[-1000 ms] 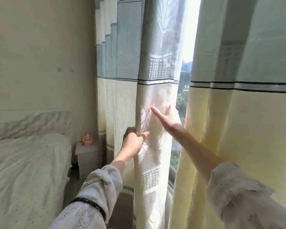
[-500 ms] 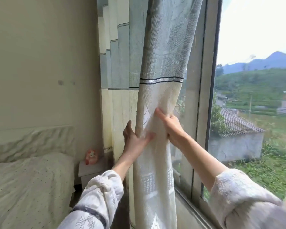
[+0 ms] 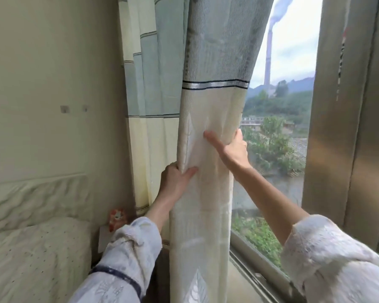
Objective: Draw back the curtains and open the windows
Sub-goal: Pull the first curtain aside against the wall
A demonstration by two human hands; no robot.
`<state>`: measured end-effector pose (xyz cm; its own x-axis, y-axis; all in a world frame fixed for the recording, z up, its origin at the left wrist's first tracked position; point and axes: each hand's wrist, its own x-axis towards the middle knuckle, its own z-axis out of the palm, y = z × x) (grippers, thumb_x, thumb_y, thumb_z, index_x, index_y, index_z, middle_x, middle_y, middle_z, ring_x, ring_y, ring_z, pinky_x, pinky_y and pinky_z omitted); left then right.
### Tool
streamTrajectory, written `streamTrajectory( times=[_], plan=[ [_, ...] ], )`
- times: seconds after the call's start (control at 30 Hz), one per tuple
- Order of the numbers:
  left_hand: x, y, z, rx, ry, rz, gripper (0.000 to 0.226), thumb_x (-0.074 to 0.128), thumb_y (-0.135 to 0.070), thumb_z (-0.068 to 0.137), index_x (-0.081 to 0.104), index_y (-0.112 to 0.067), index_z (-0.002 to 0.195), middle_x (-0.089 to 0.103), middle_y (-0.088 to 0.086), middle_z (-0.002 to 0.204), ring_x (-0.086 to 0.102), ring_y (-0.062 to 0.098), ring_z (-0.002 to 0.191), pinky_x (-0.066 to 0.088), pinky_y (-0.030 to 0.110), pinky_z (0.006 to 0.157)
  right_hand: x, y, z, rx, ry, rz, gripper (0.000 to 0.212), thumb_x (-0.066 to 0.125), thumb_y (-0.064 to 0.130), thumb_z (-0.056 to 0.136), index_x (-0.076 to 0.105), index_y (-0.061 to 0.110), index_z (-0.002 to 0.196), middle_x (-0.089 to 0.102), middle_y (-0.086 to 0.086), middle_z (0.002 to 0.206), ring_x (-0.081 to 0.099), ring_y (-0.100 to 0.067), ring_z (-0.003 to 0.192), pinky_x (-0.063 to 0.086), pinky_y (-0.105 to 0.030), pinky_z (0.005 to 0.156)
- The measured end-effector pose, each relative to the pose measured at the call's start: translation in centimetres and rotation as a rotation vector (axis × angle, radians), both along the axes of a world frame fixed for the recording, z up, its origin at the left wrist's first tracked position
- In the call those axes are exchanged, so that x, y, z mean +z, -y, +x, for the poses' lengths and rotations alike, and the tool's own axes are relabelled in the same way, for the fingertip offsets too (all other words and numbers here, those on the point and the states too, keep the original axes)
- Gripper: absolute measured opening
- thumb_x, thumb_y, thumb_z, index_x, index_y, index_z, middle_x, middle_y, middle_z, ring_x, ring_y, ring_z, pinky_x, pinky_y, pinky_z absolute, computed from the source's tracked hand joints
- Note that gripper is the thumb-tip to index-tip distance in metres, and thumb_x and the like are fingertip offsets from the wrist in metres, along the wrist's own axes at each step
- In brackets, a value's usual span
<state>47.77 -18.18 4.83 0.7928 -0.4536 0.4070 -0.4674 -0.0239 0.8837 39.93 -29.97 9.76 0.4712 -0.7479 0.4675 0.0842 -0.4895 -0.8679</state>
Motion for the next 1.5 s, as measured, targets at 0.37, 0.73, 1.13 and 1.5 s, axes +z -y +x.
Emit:
streamTrajectory(
  times=[0.37, 0.73, 1.13, 1.5],
  plan=[
    [1.2, 6.7, 15.2, 0.142, 0.047, -0.158, 0.032, 0.072, -0.030, 0.072, 0.064, -0.013, 0.098, 0.070, 0.003, 0.091, 0.066, 0.024, 0.089, 0.054, 0.037, 0.081, 2.1, 5.9, 15.1, 0.395, 0.108, 0.068, 0.040, 0.065, 0.054, 0.076, 0.060, 0.026, 0.105, 0.068, -0.001, 0.107, 0.065, -0.018, 0.094, 0.054, -0.041, 0.088],
    [1.7, 9.1, 30.1, 0.322, 0.004, -0.264, 0.045, 0.077, -0.025, 0.069, 0.048, -0.014, 0.101, 0.063, 0.006, 0.095, 0.061, 0.027, 0.090, 0.049, 0.037, 0.083, 2.3, 8.7, 33.0, 0.434, 0.094, 0.163, 0.027, 0.067, 0.039, 0.081, 0.066, 0.015, 0.094, 0.068, -0.010, 0.098, 0.065, -0.029, 0.094, 0.052, -0.044, 0.090],
    [3.8, 10.6, 51.6, 0.232, -0.007, -0.190, 0.037, 0.072, -0.019, 0.075, 0.062, 0.000, 0.106, 0.065, 0.008, 0.095, 0.061, 0.022, 0.085, 0.045, 0.025, 0.071, 2.7, 11.4, 53.4, 0.075, 0.135, 0.032, 0.091, 0.077, 0.051, 0.061, 0.035, 0.013, 0.133, 0.045, -0.010, 0.131, 0.045, -0.027, 0.121, 0.038, -0.045, 0.102],
    [4.1, 13.9, 66.4, 0.242, 0.013, -0.158, 0.036, 0.072, -0.029, 0.073, 0.062, -0.008, 0.100, 0.068, 0.008, 0.097, 0.063, 0.026, 0.088, 0.048, 0.028, 0.073, 2.5, 14.8, 66.7, 0.056, 0.152, -0.089, 0.093, 0.073, 0.051, 0.067, 0.027, 0.017, 0.141, 0.040, -0.011, 0.138, 0.034, -0.023, 0.130, 0.033, -0.043, 0.108]
  ],
)
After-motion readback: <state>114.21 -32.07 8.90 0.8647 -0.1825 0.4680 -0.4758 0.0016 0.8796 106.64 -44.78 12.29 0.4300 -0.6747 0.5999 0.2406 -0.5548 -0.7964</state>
